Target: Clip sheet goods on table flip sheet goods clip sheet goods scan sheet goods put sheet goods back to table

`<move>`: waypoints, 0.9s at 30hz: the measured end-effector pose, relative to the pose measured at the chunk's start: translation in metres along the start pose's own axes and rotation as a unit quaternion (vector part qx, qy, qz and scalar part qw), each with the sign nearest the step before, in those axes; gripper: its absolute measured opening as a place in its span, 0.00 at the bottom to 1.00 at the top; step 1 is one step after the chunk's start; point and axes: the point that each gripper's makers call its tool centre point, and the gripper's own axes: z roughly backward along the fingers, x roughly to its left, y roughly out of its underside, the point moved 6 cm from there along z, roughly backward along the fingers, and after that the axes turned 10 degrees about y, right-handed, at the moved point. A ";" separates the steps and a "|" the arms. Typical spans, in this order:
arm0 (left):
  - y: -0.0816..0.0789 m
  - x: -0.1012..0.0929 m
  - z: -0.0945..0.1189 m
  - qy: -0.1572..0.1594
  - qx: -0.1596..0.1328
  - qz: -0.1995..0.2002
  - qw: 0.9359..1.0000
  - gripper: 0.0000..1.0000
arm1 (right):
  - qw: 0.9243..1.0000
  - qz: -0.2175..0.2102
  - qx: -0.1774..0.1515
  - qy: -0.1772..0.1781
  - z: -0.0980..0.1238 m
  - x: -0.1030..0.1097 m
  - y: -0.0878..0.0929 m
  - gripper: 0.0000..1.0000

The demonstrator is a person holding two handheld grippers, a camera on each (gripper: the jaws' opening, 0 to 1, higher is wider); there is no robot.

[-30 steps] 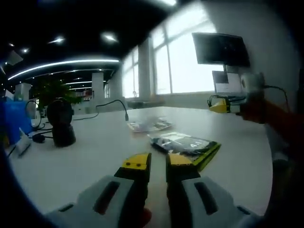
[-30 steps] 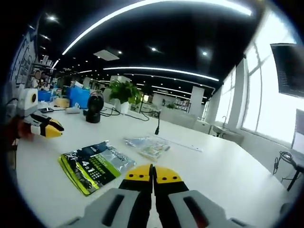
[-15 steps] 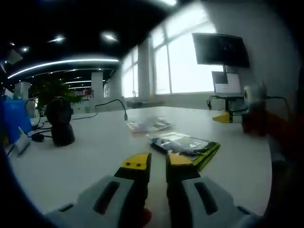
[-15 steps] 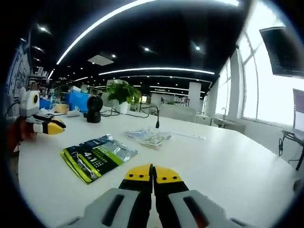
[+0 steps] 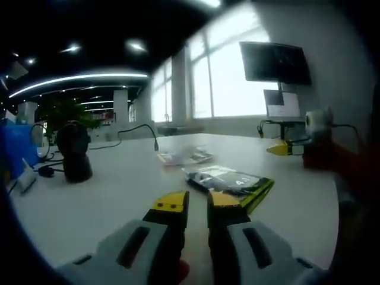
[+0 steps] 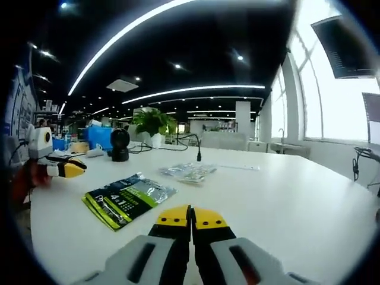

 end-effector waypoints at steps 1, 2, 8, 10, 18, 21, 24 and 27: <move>0.000 0.000 0.000 0.000 0.000 0.000 1.000 0.06 | 1.000 0.006 0.000 0.000 0.000 0.001 0.000 0.00; 0.000 0.000 0.000 0.000 0.000 0.000 1.000 0.06 | 1.000 0.013 -0.001 0.002 0.000 0.002 0.000 0.00; 0.001 0.002 0.001 0.001 0.000 0.000 1.000 0.06 | 1.000 0.028 0.003 -0.002 0.000 0.005 0.002 0.00; 0.001 0.003 0.001 0.000 -0.001 0.001 1.000 0.06 | 0.999 0.035 0.005 -0.002 -0.001 0.006 0.002 0.00; 0.002 0.006 0.001 0.000 0.002 -0.002 1.000 0.06 | 0.999 0.042 0.005 -0.005 -0.001 0.007 0.003 0.00; 0.002 0.004 0.001 0.001 0.002 -0.003 1.000 0.06 | 0.999 0.043 0.005 -0.006 -0.001 0.008 0.003 0.00; 0.001 0.004 0.001 0.002 -0.001 -0.002 1.000 0.06 | 0.999 0.043 0.006 -0.006 -0.001 0.008 0.003 0.00; 0.001 0.004 0.001 0.003 -0.002 0.000 1.000 0.06 | 0.999 0.042 0.006 -0.005 -0.001 0.007 0.003 0.00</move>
